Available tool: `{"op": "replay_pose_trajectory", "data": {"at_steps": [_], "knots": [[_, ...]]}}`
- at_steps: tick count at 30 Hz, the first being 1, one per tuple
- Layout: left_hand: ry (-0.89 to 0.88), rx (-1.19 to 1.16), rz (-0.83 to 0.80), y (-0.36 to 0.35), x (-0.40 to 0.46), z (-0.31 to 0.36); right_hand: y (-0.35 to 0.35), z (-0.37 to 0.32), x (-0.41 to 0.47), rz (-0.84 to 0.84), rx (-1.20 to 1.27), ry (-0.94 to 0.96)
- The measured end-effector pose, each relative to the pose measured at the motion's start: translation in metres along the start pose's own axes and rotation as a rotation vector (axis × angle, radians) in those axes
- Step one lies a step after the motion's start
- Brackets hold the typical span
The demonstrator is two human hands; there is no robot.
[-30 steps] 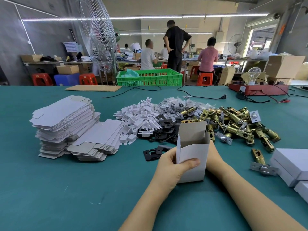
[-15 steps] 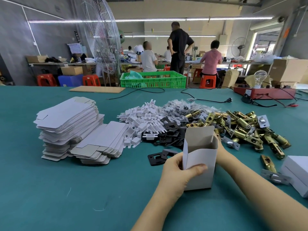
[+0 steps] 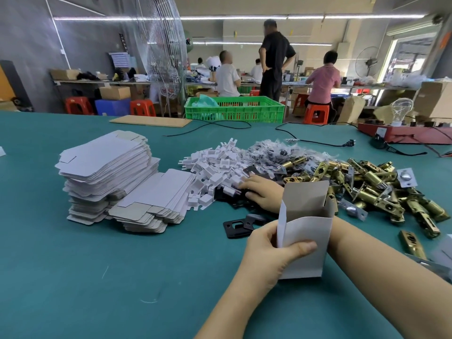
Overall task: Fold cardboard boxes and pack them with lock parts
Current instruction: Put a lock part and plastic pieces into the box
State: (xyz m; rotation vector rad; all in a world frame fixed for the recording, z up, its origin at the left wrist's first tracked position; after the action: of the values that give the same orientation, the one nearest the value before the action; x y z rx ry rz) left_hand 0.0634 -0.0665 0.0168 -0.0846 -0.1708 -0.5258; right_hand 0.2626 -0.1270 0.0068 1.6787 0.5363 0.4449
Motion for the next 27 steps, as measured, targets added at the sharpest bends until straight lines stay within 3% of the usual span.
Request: {"op": "replay_pose_trajectory", "data": {"at_steps": [4, 9, 12, 15, 18, 22, 27], "knots": [[0.018, 0.012, 0.0, 0.0, 0.0, -0.002, 0.001, -0.007, -0.019, 0.081, 0.102, 0.008], [0.03, -0.016, 0.02, 0.002, 0.0, -0.003, 0.04, 0.006, -0.077, 0.405, 0.772, -0.054], [0.039, -0.055, 0.014, 0.002, -0.001, -0.003, 0.054, 0.008, -0.119, 0.478, 0.925, -0.196], [0.041, -0.061, -0.001, 0.001, -0.004, 0.0, 0.066, -0.004, -0.148, 0.396, 0.747, -0.284], [0.041, -0.05, -0.021, -0.003, -0.005, 0.003, 0.067, -0.029, -0.157, 0.191, 0.558, -0.223], [0.02, -0.047, -0.025, -0.004, -0.005, 0.006, 0.042, -0.041, -0.155, -0.069, 0.598, -0.188], [0.011, -0.057, -0.018, -0.003, -0.005, 0.006, 0.023, -0.031, -0.151, -0.01, 0.632, -0.261]]}}
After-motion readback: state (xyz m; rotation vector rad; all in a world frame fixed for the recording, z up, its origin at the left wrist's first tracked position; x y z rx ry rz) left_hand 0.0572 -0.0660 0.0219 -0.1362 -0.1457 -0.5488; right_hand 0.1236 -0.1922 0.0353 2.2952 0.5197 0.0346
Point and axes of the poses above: each hand's wrist, its own x-axis towards the middle knuckle, its own y-axis out of the back of the hand, z = x × y, the point moved 7 cm from there along x, towards the middle knuckle, and after that the axes turned 14 degrees about -z, right-handed, at the moved point
